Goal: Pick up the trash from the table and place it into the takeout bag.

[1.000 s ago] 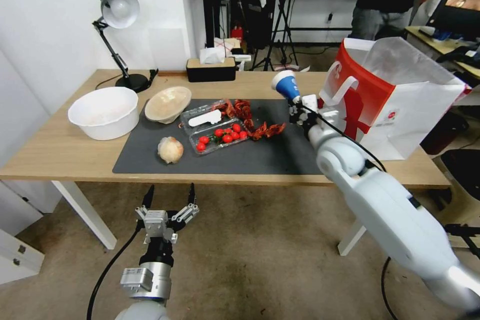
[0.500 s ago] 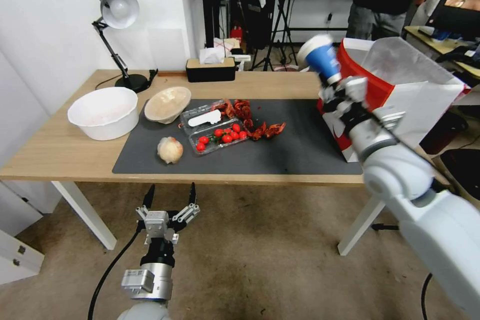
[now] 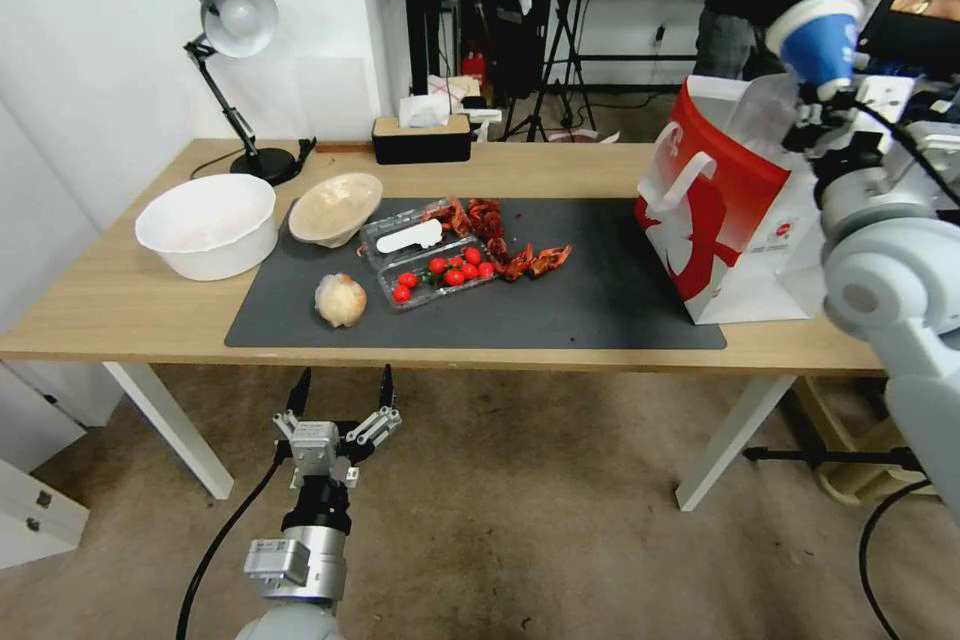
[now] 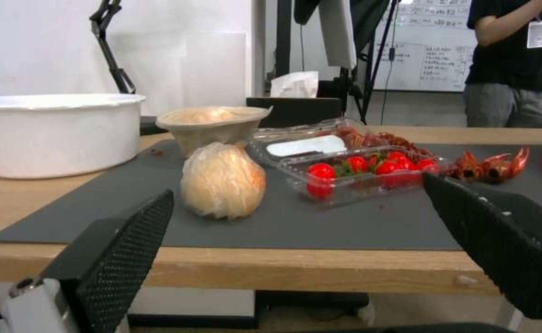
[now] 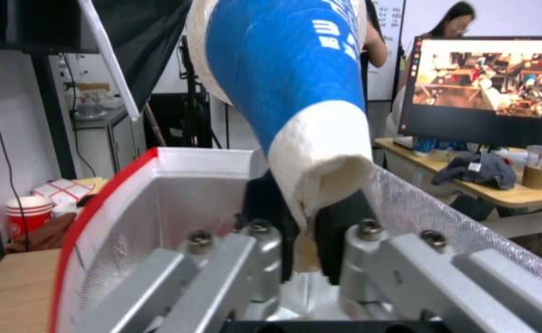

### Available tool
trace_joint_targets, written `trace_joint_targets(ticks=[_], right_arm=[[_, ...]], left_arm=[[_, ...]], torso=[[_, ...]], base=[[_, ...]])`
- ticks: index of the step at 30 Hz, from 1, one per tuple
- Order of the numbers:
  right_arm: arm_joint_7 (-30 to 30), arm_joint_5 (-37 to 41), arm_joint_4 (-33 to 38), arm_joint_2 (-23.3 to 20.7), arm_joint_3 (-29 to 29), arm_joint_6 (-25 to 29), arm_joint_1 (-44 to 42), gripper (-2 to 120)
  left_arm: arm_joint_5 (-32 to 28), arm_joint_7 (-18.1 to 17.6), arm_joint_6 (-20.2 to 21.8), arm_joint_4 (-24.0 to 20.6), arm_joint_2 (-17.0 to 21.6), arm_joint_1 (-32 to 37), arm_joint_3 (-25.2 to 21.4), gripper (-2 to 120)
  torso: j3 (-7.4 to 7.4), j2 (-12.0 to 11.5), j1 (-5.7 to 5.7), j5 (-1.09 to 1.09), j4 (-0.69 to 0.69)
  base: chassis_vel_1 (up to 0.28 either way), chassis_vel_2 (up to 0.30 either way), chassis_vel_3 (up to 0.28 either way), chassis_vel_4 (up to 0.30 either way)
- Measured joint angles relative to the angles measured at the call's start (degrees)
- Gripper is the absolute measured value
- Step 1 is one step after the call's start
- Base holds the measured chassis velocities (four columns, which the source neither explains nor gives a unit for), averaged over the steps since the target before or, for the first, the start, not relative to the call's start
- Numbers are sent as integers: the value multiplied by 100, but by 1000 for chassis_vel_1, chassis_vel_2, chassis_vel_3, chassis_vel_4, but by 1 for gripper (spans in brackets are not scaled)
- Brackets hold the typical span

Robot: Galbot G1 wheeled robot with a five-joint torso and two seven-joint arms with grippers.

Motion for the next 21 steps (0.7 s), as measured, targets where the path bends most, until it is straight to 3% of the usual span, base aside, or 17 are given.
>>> trace_joint_targets(ticks=[9, 11, 13, 15, 16, 17, 21], right_arm=[[-59, -27, -15, 38, -20, 73, -77, 45], [-62, -30, 4, 45, -32, 81, -86, 49], [-68, -42, 63, 64, -53, 92, -115, 61], [-75, -46, 87, 69, -57, 96, -132, 64], [-82, -49, 104, 73, -60, 102, -146, 69], [-157, -76, 211, 86, -66, 160, -252, 84], [-224, -89, 328, 109, -61, 202, -349, 96]], left_arm=[[41, -11, 0, -134, -23, 77, 6, 100], [48, -12, 0, -144, -30, 83, 12, 100], [65, -13, 0, -150, -48, 90, 23, 100], [67, -14, 0, -150, -50, 91, 25, 100], [68, -14, 0, -150, -51, 92, 26, 100], [69, -17, 0, -150, -44, 96, 27, 100], [69, -17, 0, -143, -44, 87, 28, 100]], torso=[[0, 0, 0, -1, 1], [0, 0, 0, -1, 1], [0, 0, 0, -2, 1], [0, 0, 0, -2, 1], [0, 0, 0, -2, 1], [0, 0, 0, -2, 1], [0, 0, 0, -2, 1]], base=[[0, 0, 0, 0], [0, 0, 0, 0], [0, 0, 0, 0], [0, 0, 0, 0], [0, 0, 0, 0], [0, 0, 0, 0], [0, 0, 0, 0]])
